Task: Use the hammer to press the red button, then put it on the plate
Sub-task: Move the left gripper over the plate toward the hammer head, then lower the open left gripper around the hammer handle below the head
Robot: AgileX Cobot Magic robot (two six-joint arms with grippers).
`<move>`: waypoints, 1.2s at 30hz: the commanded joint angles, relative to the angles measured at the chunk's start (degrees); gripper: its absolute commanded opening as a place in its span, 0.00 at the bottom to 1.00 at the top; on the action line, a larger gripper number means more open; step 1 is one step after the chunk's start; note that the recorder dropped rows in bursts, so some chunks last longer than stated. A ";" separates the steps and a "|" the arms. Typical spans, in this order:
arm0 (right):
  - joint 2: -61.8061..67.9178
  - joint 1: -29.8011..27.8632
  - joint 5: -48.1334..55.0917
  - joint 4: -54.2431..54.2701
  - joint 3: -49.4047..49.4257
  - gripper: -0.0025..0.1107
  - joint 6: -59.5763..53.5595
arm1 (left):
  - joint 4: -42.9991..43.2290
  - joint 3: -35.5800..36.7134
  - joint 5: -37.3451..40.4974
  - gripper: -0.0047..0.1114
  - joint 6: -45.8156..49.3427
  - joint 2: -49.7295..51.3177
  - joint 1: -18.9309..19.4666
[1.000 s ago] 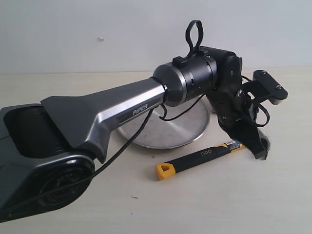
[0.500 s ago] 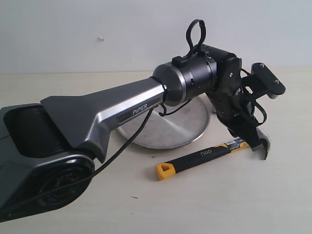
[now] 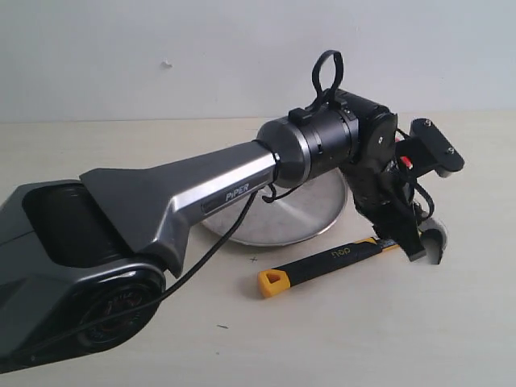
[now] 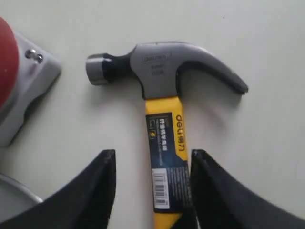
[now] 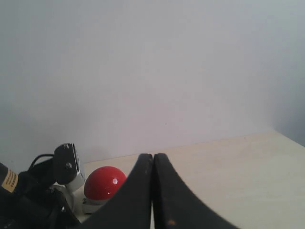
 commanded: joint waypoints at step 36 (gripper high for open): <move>-0.39 -0.30 -0.34 -0.27 0.25 0.02 -0.54 | -3.30 0.14 14.01 0.04 -0.44 3.32 -0.01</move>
